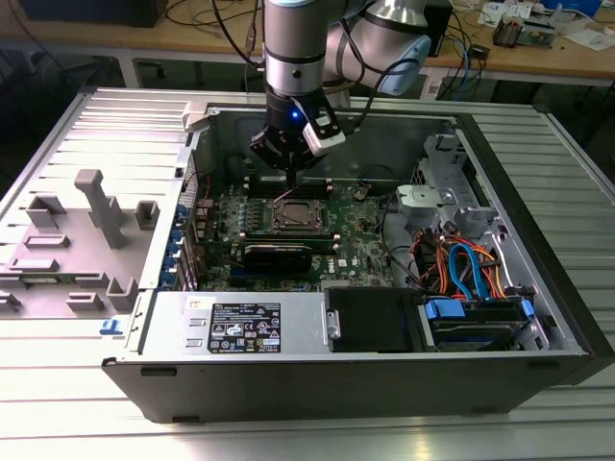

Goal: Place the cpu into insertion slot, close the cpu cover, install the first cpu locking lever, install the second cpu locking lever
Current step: 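Install the first cpu locking lever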

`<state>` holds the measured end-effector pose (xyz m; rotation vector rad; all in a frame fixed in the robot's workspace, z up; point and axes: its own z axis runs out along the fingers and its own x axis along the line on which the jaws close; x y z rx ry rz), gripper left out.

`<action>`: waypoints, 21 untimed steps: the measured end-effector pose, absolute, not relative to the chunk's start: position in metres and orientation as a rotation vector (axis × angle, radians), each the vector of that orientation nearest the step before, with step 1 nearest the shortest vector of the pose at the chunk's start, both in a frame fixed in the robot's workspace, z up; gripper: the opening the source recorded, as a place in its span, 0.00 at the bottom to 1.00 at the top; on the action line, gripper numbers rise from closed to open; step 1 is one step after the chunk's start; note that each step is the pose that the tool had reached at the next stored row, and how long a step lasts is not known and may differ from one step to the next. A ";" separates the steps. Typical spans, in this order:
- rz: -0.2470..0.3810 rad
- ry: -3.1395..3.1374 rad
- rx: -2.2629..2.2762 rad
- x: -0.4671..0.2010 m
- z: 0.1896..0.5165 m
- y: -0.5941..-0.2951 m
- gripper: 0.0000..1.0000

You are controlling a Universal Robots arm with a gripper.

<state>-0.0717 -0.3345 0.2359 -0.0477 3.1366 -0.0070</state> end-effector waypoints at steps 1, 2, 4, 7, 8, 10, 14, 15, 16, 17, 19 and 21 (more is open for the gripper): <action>-0.007 3.137 -0.048 -0.072 0.236 -0.334 0.11; -0.007 3.136 -0.048 -0.071 0.235 -0.334 0.11; -0.007 3.137 -0.048 -0.071 0.235 -0.334 0.11; -0.007 3.137 -0.048 -0.070 0.235 -0.333 0.11; -0.007 3.137 -0.048 -0.070 0.234 -0.333 0.11; -0.007 3.137 -0.048 -0.069 0.234 -0.332 0.11; -0.007 3.137 -0.048 -0.065 0.233 -0.331 0.11; -0.007 3.136 -0.048 -0.063 0.232 -0.331 0.11; -0.007 3.137 -0.048 -0.062 0.231 -0.331 0.11; -0.007 3.137 -0.048 -0.061 0.231 -0.331 0.11; -0.007 3.137 -0.048 -0.060 0.230 -0.330 0.11; -0.007 3.137 -0.048 -0.059 0.229 -0.330 0.11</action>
